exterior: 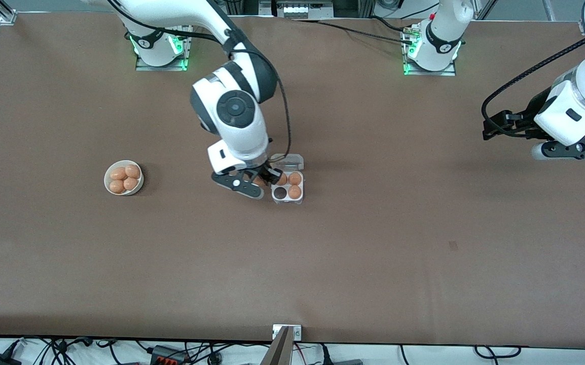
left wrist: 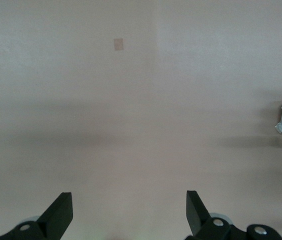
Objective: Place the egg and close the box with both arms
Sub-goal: 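Carry the egg with the right gripper over the empty box slot, then lower the egg into the empty slot and open the right gripper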
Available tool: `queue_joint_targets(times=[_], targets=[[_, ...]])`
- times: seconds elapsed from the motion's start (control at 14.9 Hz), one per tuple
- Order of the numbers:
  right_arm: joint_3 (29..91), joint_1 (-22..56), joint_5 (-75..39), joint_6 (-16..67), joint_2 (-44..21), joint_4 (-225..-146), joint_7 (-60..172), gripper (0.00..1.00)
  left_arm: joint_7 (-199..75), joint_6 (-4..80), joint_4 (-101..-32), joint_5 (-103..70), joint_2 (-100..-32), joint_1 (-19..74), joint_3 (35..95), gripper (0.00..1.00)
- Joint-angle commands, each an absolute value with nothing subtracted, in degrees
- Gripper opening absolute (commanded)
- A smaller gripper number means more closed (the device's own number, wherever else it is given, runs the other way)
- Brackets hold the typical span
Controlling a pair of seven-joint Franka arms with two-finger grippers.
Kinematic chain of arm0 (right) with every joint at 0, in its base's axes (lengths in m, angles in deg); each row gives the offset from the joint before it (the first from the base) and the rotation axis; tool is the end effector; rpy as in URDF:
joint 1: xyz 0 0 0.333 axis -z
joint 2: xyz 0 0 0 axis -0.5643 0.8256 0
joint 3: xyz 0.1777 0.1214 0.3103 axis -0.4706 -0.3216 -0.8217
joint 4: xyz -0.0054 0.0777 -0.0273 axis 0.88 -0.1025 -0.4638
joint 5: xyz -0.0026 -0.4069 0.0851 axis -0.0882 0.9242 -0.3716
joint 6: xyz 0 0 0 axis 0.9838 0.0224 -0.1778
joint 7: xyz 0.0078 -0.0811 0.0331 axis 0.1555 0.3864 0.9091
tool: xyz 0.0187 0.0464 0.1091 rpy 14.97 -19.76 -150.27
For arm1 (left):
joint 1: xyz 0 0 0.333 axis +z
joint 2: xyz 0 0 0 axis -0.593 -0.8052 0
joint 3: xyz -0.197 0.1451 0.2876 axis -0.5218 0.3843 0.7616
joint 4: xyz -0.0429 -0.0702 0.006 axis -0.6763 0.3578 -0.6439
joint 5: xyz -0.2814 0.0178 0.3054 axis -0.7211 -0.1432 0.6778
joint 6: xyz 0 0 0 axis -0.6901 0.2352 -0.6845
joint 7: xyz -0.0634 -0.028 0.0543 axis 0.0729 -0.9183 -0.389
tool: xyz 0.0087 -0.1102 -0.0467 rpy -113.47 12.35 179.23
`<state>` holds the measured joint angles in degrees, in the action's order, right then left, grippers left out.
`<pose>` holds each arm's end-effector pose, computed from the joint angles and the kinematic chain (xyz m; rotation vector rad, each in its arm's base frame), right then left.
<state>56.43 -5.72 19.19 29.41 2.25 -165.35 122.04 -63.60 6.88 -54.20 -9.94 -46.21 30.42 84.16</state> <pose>0.6200 0.4941 0.3726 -3.0450 0.6024 -0.0978 0.6016 -0.0618 0.6308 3.1066 0.0771 -0.1938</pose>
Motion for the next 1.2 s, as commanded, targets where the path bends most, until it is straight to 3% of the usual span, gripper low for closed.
queue_joint_targets(times=[0.0,0.47,1.14], targets=[[57.1,-6.3,18.8,31.6,5.6,-162.9,123.3,0.23,-62.3,6.5,-53.2,-10.3,-46.6,30.8,84.1,1.00],[57.1,-8.4,17.3,35.5,10.5,-163.1,123.7,0.24,-62.3,6.5,-53.2,-10.4,-46.6,30.8,84.1,1.00],[57.1,-9.0,17.4,35.5,12.3,-163.2,124.1,0.25,-62.3,6.5,-53.2,-10.4,-46.6,30.8,84.1,1.00]])
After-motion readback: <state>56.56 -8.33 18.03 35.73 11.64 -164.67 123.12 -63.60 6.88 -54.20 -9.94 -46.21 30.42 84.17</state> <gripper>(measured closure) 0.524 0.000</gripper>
